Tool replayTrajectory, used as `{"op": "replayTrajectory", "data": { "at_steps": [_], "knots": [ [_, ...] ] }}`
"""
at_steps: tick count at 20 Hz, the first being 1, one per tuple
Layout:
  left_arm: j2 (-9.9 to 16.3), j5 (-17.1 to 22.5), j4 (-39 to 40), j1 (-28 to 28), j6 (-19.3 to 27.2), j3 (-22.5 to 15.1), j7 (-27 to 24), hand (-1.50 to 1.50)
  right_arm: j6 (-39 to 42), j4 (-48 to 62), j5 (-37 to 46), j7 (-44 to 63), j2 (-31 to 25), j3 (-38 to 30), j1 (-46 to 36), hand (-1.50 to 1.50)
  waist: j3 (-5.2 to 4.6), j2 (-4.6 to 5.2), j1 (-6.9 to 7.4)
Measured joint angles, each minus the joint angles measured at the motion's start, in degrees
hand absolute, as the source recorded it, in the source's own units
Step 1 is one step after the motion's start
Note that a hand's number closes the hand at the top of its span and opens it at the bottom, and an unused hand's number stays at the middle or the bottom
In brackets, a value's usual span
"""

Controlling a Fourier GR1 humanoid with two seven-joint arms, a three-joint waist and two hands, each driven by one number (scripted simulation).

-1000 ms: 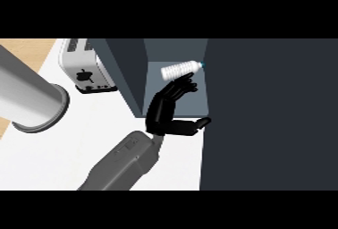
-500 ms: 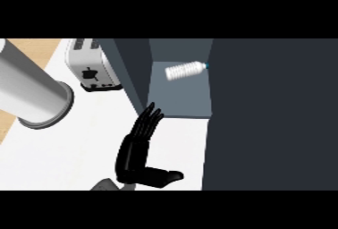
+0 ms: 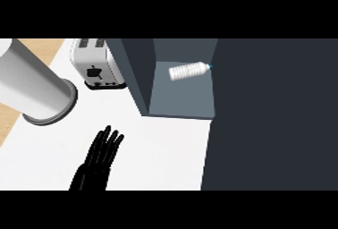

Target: Pick up the bottled water, place it into the cabinet and close the cabinet

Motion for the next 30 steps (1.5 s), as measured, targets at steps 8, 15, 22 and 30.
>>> {"op": "replayTrajectory", "data": {
  "at_steps": [8, 15, 22, 30],
  "knots": [
    [11.65, 2.15, -6.09, 10.11, -7.59, 5.06, -5.34, -1.5, -0.33, -0.4, 1.17, 6.42, -1.78, 7.27, -7.39, 1.5, -0.16, 0.31, 0.43],
    [19.45, 4.18, -9.2, 17.6, -14.92, 9.07, -9.65, -1.5, -3.79, -0.63, 1.13, 15.14, 0.6, 11.81, -14.45, 1.5, -0.17, 1.08, 1.3],
    [23.64, 5.16, -8.97, 19.55, -19.99, 11.63, -11.12, -1.5, -2.39, -0.31, 0.54, 20.54, 0.15, 11.29, -26.58, 1.5, -0.36, 1.8, 3.87],
    [26.7, 6.38, -8.85, 20.25, -22.9, 14.28, -11.53, -1.5, -0.53, 0.12, -0.61, 24.64, -0.15, 11.5, -34.29, 1.5, -0.57, 2.28, 5.65]
  ]
}}
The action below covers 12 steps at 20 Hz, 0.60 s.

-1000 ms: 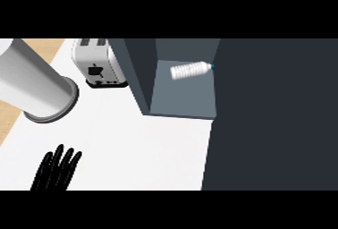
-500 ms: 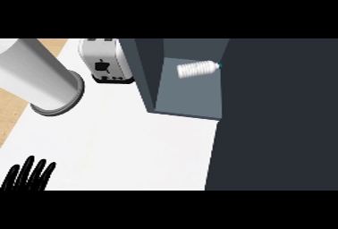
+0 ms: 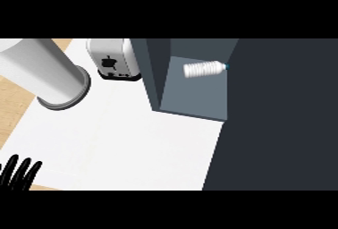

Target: Pick up the bottled water, place it into the cabinet and close the cabinet

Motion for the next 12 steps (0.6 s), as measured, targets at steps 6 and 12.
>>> {"op": "replayTrajectory", "data": {
  "at_steps": [6, 12],
  "knots": [
    [1.45, 0.38, 0.13, 0.29, -1.31, 1.18, 0.15, -1.5, 1.35, 0.28, -0.82, 1.81, 0.56, 0.09, -2.21, 1.5, -0.21, 0.5, 0.95],
    [2.01, 0.78, -0.17, -0.09, -1.84, 2.24, 0.38, -1.5, 2.37, 0.63, -1.68, 2.39, 1.93, -0.11, -1.89, 1.5, -0.29, 1.18, 1.34]
  ]
}}
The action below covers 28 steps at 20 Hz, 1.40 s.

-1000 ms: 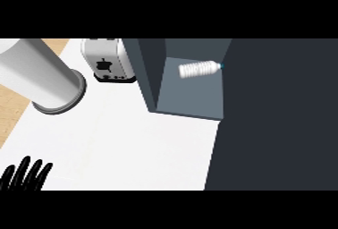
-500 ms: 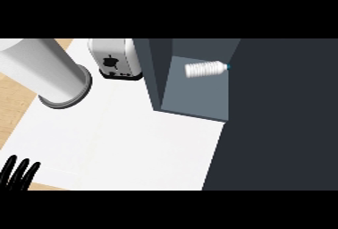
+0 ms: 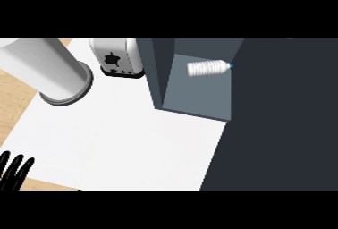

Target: Pick up the bottled water, place it into the cabinet and close the cabinet

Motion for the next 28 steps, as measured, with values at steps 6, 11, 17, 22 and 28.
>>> {"op": "replayTrajectory", "data": {
  "at_steps": [6, 11, 17, 22, 28],
  "knots": [
    [0.83, 0.57, -0.28, -0.64, -0.44, 1.38, 0.36, -1.5, 0.62, 0.96, -2.34, 0.22, 1.94, -0.78, 1.39, 1.5, 0.03, 0.69, 0.8],
    [1.45, 1.12, -0.35, -1.06, -1.07, 2.23, 0.8, -1.5, 1.83, 2.83, -6.49, -0.04, 3.74, -1.33, 1.38, 1.5, 0.08, 1.14, 1.85],
    [1.54, 1.73, -0.04, -0.73, -1.47, 2.8, 1.16, -1.5, -2.16, 8.22, -11.32, 3.34, 9.6, -4.68, -2.94, 1.5, 0.11, 0.73, 1.41],
    [1.84, 2.39, 0.02, -0.64, -2.1, 3.05, 1.89, -1.5, -7.24, 15.67, -12.92, 6.78, 15.01, -10.26, -9.59, 1.5, 0.43, 0.64, 0.77],
    [2.55, 3.53, 0.14, -0.96, -3.3, 3.77, 2.95, -1.5, -14.13, 28.35, -12.51, 13.11, 20.75, -17.12, -23.35, 1.5, 0.74, 0.21, 0.51]
  ]
}}
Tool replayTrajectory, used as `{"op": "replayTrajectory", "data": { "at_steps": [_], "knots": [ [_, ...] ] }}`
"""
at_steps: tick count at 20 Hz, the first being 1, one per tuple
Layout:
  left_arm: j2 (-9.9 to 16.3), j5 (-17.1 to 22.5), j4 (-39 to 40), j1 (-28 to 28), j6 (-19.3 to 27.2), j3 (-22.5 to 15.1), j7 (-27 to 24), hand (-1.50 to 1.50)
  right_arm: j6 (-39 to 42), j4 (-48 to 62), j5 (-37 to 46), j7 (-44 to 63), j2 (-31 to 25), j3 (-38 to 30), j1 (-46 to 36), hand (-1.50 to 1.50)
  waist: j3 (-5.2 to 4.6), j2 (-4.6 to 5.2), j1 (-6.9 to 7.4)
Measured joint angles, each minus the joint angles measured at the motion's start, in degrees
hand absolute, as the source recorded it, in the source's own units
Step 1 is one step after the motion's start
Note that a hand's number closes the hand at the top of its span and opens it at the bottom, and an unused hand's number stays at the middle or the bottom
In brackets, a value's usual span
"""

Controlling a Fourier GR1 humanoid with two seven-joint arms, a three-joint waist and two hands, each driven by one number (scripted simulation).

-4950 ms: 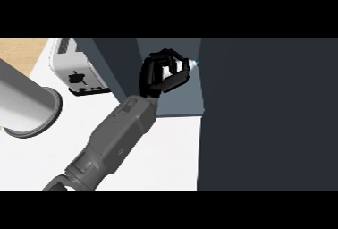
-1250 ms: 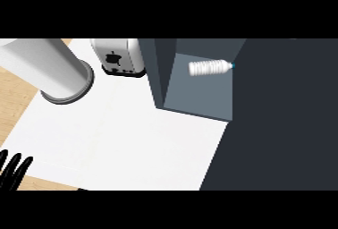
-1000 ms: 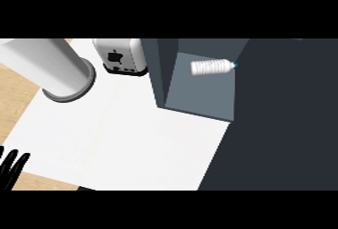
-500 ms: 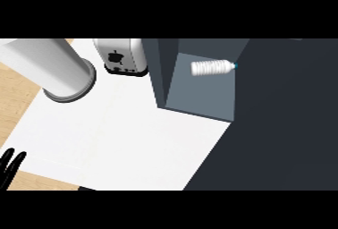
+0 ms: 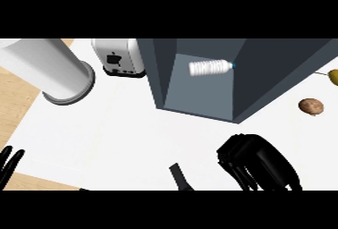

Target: Pick up the bottled water, place it into the cabinet and close the cabinet

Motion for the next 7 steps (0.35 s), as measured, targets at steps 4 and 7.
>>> {"op": "replayTrajectory", "data": {
  "at_steps": [4, 7],
  "knots": [
    [-0.33, 0.16, 0.21, -0.27, -0.61, -0.17, 0.56, -1.5, -3.27, 9.78, 0.64, 4.19, 3.29, -2.93, -11.3, 1.5, 0.1, -0.45, -0.59],
    [-0.67, 0.53, 0.26, -0.33, -0.8, -0.12, 1.0, -1.5, -5.54, 18.26, 1.1, 6.39, 4.98, -6.18, -20.14, 1.5, 0.35, -0.61, -1.59]
  ]
}}
